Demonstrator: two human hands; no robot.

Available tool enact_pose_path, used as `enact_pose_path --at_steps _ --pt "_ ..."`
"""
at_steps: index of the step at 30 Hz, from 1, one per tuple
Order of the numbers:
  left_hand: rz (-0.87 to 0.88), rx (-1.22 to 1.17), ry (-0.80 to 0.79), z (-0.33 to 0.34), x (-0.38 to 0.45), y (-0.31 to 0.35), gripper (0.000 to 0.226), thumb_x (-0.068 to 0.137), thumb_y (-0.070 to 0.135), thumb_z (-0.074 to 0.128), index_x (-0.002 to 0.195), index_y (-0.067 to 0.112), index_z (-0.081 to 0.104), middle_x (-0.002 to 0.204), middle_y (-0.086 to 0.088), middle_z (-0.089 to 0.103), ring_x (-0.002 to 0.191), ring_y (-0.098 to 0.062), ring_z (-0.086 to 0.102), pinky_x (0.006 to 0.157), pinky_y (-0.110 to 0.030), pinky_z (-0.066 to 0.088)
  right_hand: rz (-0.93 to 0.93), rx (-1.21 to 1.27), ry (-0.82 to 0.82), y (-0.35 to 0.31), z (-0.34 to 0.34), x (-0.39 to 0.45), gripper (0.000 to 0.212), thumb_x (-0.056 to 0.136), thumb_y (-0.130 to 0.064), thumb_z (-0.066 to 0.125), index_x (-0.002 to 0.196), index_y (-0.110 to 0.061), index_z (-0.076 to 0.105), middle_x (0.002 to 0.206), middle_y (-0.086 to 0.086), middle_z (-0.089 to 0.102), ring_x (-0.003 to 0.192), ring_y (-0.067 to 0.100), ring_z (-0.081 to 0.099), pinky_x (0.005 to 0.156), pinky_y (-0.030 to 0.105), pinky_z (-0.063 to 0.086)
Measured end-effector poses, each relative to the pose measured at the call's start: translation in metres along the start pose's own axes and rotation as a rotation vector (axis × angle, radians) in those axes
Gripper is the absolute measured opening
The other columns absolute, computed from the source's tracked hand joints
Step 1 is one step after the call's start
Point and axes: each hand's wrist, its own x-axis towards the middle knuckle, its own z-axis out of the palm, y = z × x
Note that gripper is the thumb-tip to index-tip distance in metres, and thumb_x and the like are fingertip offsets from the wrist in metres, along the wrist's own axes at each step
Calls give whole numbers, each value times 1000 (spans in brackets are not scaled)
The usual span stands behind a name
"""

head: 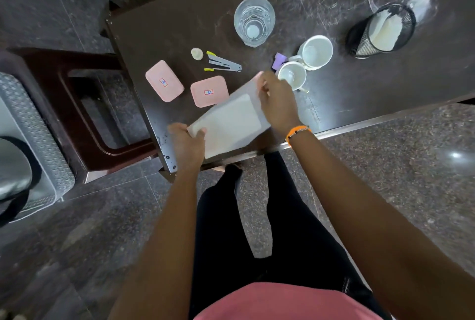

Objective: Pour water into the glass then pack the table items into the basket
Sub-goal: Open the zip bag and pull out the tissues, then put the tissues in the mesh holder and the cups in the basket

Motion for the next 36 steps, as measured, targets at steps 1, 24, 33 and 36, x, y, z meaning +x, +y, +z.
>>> enact_pose_path --at_steps 1,24,33,36 --pt "66 51 67 4 1 1 37 83 10 62 113 8 40 115 -15 50 108 -35 53 81 -32 39 -36 -28 9 -3 2 9 21 83 7 41 95 -2 56 85 18 64 84 38 57 72 44 47" --pt "508 201 -314 104 -25 97 30 89 12 54 119 9 55 125 -8 57 114 -24 55 99 -29 40 682 831 567 124 -128 53 37 96 -25 46 129 -12 34 67 1 61 34 6 48 38 16 32" --pt "501 158 -401 110 -33 111 29 92 13 52 120 9 53 124 -8 59 114 -18 56 94 -20 39 728 690 588 119 -137 75 8 81 -6 39 79 -7 47 50 5 58 55 24 55 59 31 43" --pt "491 128 -396 109 -34 113 28 92 13 53 120 10 53 124 -7 59 113 -18 56 97 -24 41 651 628 607 109 -136 74 20 81 -6 40 62 -13 41 47 4 57 55 26 56 64 38 49"
